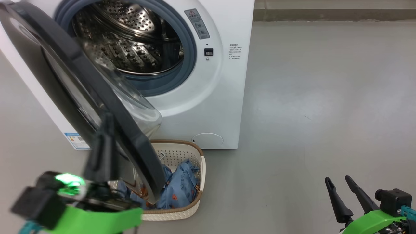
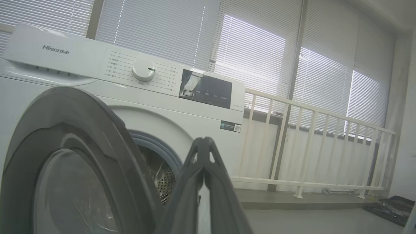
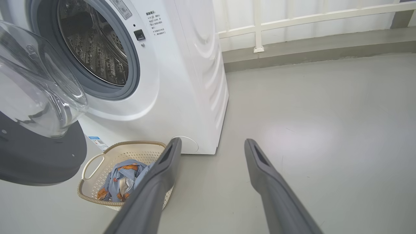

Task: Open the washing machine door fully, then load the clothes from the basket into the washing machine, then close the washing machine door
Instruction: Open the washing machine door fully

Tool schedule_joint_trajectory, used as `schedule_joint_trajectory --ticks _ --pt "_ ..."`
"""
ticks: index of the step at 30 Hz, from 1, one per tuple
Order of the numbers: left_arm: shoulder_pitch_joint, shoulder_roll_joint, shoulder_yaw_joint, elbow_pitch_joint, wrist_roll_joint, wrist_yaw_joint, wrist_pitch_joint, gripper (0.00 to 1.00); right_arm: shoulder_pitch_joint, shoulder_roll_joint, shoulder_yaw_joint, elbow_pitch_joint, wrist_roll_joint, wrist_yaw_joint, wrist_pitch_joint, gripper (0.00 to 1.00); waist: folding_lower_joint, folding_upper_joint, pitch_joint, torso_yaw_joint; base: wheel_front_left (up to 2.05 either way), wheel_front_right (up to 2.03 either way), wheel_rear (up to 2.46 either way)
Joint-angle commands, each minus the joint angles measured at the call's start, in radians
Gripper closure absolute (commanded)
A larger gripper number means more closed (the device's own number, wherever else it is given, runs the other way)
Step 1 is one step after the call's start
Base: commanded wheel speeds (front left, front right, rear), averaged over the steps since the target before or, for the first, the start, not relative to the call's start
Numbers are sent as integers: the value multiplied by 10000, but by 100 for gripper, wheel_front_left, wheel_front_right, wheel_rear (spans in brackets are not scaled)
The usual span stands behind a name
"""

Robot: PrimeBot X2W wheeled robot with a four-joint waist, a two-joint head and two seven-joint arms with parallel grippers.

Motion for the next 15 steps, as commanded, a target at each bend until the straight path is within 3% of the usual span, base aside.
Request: schedule_joint_trajectory --ticks 1,7,15 --pt "-228 73 -33 -362 -64 -14 135 100 115 -151 139 -246 -96 29 -122 0 0 0 26 -21 0 0 0" --pt "-205 35 -2224 967 -780 -12 536 100 104 -92 73 -251 -306 29 -122 0 0 0 131 -63 0 0 0" --pt "-857 30 -2532 3274 -1627 230 182 100 80 -76 80 -239 -377 29 -122 0 0 0 162 -40 0 0 0"
